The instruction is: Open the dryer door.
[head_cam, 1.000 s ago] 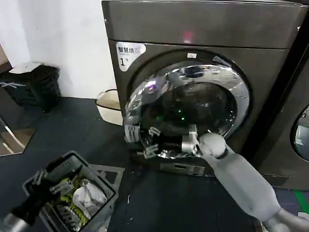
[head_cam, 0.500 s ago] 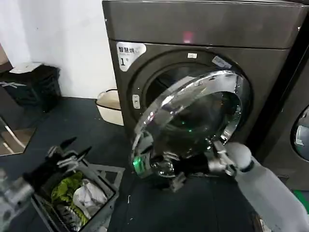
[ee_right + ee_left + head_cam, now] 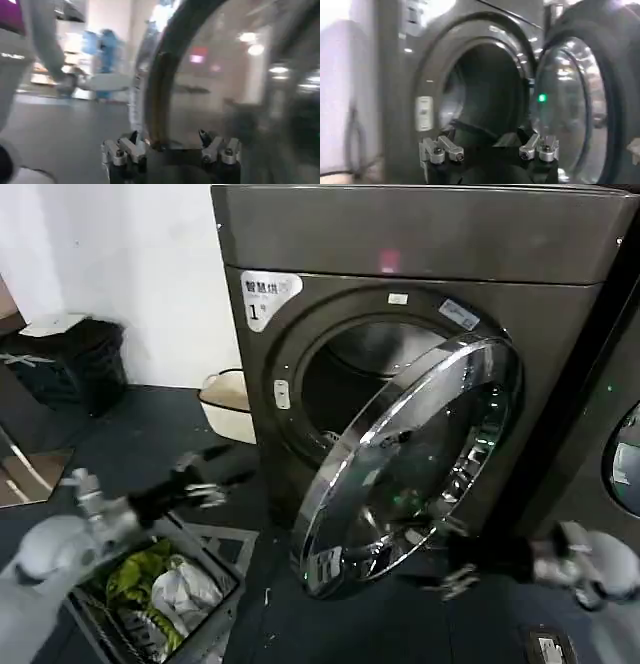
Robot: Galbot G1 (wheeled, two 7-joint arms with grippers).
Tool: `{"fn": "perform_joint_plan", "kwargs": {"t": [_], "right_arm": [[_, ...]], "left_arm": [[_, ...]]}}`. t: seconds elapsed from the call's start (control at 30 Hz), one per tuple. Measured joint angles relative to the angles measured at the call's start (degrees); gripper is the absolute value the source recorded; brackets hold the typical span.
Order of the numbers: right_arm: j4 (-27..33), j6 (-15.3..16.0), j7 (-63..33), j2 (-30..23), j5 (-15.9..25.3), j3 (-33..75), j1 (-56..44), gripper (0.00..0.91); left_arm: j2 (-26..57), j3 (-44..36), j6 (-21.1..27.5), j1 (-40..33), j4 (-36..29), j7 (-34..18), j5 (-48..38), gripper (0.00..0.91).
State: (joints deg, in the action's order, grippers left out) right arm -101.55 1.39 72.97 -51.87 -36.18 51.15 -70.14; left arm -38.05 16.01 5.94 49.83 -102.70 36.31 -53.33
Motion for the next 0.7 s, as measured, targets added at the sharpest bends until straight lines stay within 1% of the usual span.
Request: {"fn": "perform_joint_plan", "kwargs": {"t": [0.07, 0.2, 0.3, 0.4, 0.53, 0.57, 0.7], "right_arm": [[-0.8, 0.4, -2.9, -1.3, -0.2, 5.9, -2.9, 0.907], [-2.6, 2.2, -10.4, -4.2, 2.0, 17.1, -7.9, 0.907], [-4.9, 4.0, -19.1, -6.4, 1.8, 24.1, -11.3, 0.907], [-7.9, 6.2, -28.7, -8.5, 1.9, 29.4, -14.5, 0.907], [-11.7, 10.8, -41.5, -10.6, 1.4, 35.1, -18.4, 0.907], [-12.1, 11.7, -44.8, -10.7, 1.4, 36.5, -19.1, 0.907], [-12.3, 13.7, -54.3, -10.4, 1.0, 42.2, -21.0, 0.907]], "left_arm": [[-0.1, -4.0, 0.0, -3.2, 0.3, 0.5, -0.5, 0.907], [0.1, -11.6, -0.5, -8.5, 0.6, 1.8, -1.7, 0.907], [-0.3, -17.0, 0.5, -11.7, 0.1, 1.7, -2.7, 0.907], [-0.2, -20.5, 0.6, -13.1, -1.4, 1.7, -3.1, 0.907], [-0.2, -23.9, 0.4, -14.4, -3.5, 1.4, -3.3, 0.907], [-0.2, -24.7, 0.2, -14.9, -3.8, 1.4, -3.2, 0.907], [-0.5, -28.2, 0.1, -16.7, -5.3, 1.3, -3.2, 0.907]]}}
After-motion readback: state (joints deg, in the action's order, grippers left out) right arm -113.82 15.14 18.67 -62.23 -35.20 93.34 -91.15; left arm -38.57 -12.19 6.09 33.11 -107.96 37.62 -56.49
